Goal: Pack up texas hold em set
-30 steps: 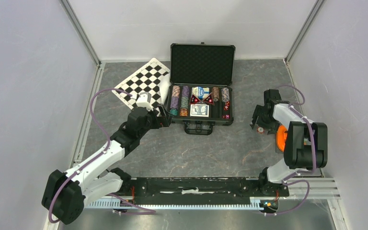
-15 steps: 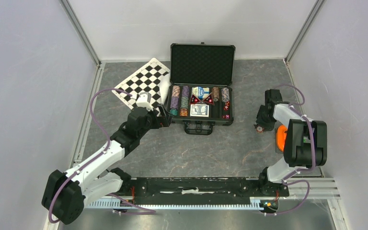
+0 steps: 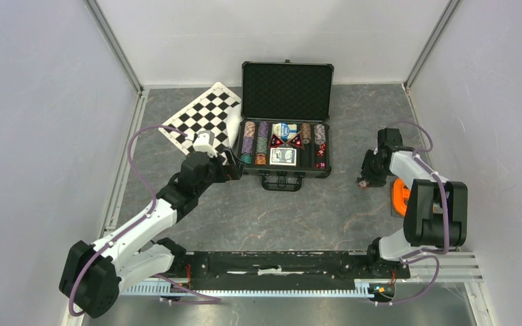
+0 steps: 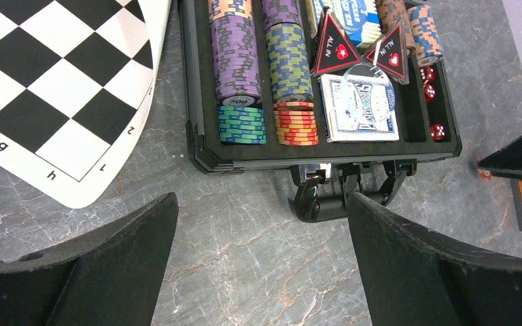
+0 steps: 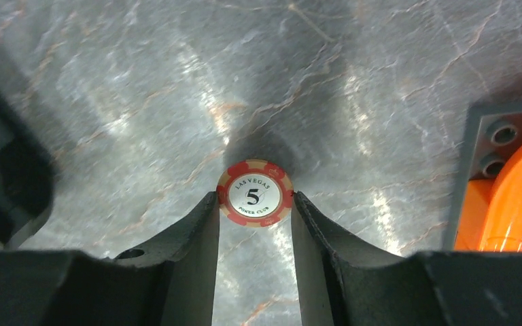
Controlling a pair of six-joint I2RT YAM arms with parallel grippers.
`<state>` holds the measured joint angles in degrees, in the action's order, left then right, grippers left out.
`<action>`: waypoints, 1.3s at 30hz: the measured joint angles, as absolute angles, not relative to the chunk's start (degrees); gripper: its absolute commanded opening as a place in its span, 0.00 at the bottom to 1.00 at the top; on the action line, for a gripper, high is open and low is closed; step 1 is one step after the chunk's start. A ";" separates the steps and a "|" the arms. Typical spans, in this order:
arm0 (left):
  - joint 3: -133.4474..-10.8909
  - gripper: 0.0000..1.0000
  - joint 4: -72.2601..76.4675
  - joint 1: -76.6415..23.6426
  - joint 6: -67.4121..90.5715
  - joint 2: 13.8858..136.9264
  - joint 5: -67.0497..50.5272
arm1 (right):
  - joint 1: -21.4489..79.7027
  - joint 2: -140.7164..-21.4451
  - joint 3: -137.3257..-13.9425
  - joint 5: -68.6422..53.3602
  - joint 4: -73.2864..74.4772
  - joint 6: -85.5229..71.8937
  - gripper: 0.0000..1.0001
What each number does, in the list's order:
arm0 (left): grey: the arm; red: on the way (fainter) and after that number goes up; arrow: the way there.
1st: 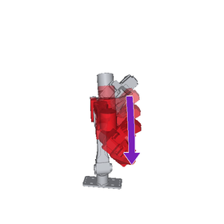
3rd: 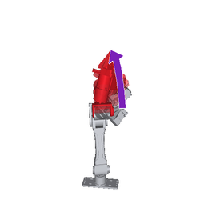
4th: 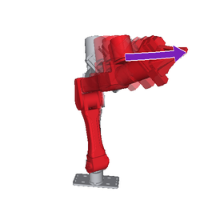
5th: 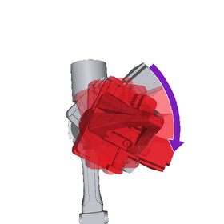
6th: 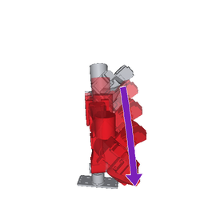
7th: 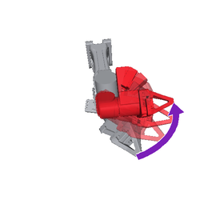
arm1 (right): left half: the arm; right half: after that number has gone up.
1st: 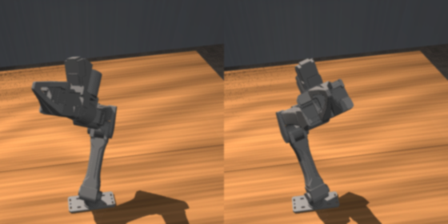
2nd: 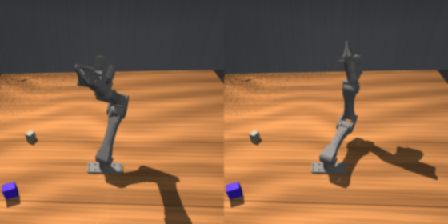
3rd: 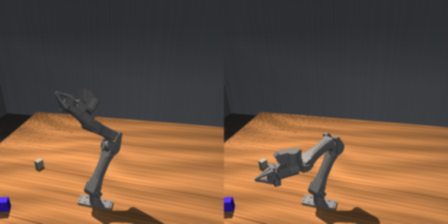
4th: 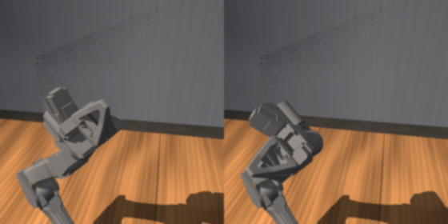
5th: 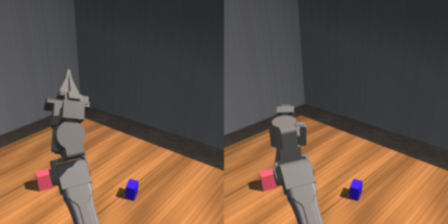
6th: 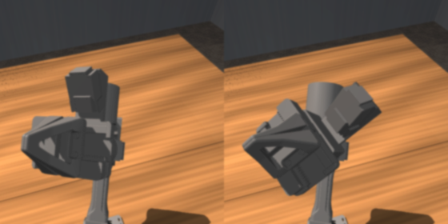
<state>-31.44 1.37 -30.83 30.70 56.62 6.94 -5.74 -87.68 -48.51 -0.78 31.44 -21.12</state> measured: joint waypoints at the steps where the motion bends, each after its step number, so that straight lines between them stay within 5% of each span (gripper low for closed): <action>1: -31.44 1.00 1.37 -30.81 30.70 56.64 6.94 | -5.67 -86.63 -48.49 -1.83 32.05 -21.15 0.43; 10: -31.44 1.00 2.79 -30.83 30.72 58.50 4.29 | -5.41 -78.89 -48.51 -8.97 34.17 -21.37 0.45; 17: -30.89 1.00 6.02 -30.87 30.72 61.34 1.76 | -2.39 -78.78 -53.36 -10.28 36.51 -22.50 0.70; 25: -30.37 1.00 10.00 -32.16 31.14 63.22 -2.02 | 2.02 -83.26 -54.81 -3.68 36.36 -22.48 0.71; 33: -31.35 1.00 9.04 -37.74 31.27 63.94 -1.34 | 5.43 -86.56 -55.07 1.52 33.41 -20.84 0.44; 37: -31.46 1.00 7.84 -37.71 31.22 61.69 0.49 | 5.21 -91.48 -55.42 1.58 30.98 -20.05 0.11; 39: -31.48 1.00 7.20 -37.74 31.24 60.55 1.06 | 5.21 -93.84 -56.53 1.52 30.72 -19.31 0.03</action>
<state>-31.48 7.20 -37.74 31.24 60.55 1.06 5.21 -93.84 -56.53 1.52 30.72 -19.31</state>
